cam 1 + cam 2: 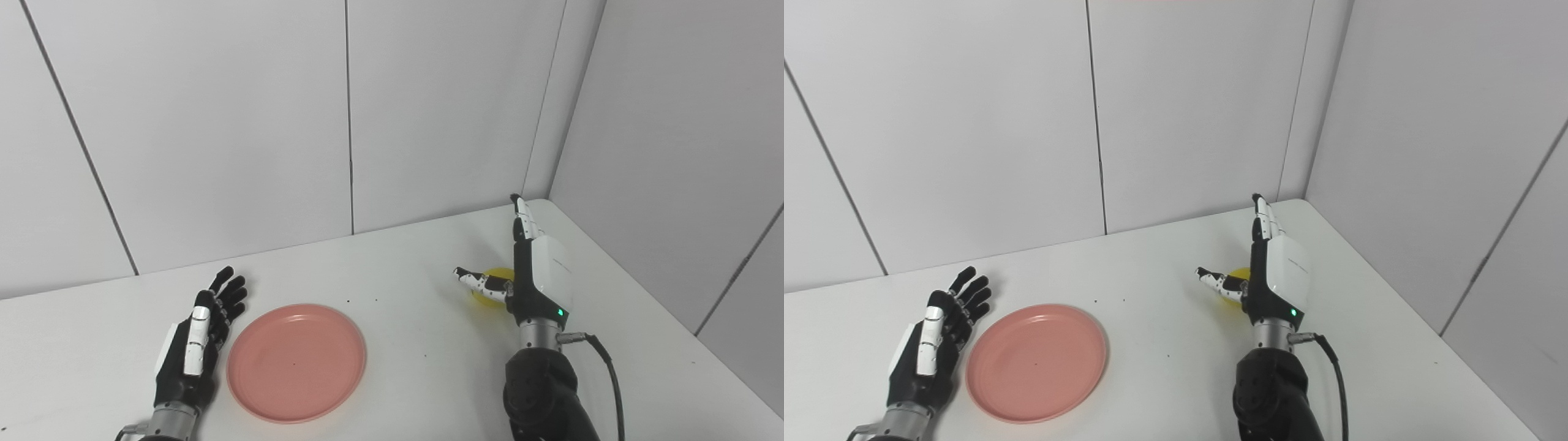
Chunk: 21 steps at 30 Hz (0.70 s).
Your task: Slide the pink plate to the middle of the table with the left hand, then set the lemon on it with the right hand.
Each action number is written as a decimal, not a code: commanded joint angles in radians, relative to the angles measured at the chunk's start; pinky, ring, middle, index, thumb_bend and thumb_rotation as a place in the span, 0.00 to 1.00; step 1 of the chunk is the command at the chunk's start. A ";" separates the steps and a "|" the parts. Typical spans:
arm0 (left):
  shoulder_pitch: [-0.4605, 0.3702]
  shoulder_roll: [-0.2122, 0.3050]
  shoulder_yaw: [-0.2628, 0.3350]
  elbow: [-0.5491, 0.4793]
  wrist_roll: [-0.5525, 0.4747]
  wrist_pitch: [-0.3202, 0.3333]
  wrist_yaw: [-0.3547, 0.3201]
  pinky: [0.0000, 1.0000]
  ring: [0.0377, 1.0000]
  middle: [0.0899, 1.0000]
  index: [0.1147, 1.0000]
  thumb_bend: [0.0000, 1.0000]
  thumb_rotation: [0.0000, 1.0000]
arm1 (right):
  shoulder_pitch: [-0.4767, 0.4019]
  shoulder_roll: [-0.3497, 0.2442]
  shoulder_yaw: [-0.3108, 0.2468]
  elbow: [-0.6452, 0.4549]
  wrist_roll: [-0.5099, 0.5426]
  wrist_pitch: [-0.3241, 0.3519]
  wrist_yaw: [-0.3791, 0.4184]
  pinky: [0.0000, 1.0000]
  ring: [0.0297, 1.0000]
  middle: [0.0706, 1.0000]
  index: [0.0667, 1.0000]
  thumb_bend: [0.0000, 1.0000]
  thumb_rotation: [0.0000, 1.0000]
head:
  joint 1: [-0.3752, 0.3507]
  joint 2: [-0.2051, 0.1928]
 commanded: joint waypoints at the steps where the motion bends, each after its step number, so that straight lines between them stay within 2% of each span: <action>1: 0.030 0.009 0.007 0.036 -0.013 -0.031 -0.019 0.92 0.91 0.89 0.88 0.76 1.00 | -0.023 -0.020 -0.009 -0.012 -0.017 0.027 -0.006 0.81 0.90 0.92 0.93 0.93 0.20 | 0.003 0.000; 8: 0.028 0.008 0.004 0.038 -0.010 -0.033 -0.025 0.93 0.92 0.91 0.89 0.77 1.00 | -0.030 -0.027 -0.016 0.089 0.025 0.007 -0.047 0.80 0.88 0.90 0.91 0.92 0.18 | 0.005 0.005; 19: 0.031 0.010 0.002 0.023 -0.006 -0.028 -0.025 0.94 0.93 0.91 0.90 0.78 1.00 | -0.052 -0.030 0.004 0.210 0.065 0.018 -0.055 0.80 0.86 0.89 0.90 0.89 0.16 | 0.006 0.008; 21: 0.031 0.010 0.002 0.021 -0.009 -0.027 -0.028 0.95 0.93 0.91 0.90 0.77 1.00 | -0.055 -0.033 0.007 0.232 0.078 0.004 -0.059 0.79 0.86 0.88 0.89 0.87 0.15 | 0.006 0.008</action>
